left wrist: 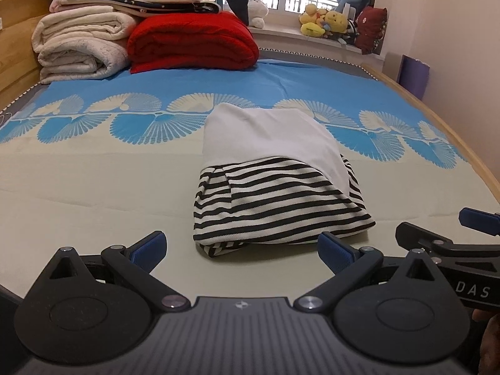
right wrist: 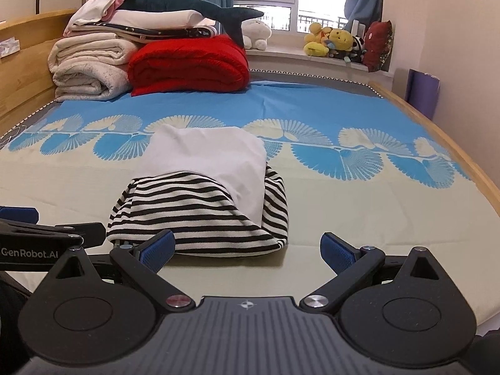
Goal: Fold small clothes
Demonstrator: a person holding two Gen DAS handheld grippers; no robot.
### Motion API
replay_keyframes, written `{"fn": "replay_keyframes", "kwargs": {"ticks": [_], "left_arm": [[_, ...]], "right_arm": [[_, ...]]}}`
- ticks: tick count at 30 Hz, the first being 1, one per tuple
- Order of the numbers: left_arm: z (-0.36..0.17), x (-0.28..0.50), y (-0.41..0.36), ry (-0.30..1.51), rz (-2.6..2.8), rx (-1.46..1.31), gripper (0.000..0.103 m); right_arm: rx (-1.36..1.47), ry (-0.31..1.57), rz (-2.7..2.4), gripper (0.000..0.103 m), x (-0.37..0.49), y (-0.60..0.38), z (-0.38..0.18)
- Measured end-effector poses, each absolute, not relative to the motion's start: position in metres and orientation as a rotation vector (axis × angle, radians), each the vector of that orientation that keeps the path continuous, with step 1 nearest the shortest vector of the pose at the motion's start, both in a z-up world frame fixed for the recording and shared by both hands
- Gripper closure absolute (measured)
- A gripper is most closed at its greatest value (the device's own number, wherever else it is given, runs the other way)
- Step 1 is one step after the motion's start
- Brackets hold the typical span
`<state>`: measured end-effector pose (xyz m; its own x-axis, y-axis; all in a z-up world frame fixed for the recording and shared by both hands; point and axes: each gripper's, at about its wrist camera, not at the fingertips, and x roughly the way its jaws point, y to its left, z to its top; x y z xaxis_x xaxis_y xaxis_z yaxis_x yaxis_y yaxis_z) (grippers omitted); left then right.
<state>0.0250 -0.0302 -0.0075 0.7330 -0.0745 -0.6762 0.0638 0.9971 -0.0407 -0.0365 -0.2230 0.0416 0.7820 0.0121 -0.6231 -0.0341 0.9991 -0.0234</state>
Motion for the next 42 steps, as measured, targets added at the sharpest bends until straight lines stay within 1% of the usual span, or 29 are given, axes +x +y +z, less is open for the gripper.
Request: {"fn": "replay_keyframes", "kwargs": {"ticks": [42], "left_arm": [[-0.0128, 0.0287, -0.0303, 0.763, -0.083, -0.016, 0.000]], "right_arm": [[-0.030, 0.686, 0.038, 0.004, -0.0344, -0.2230, 0.0372]]}}
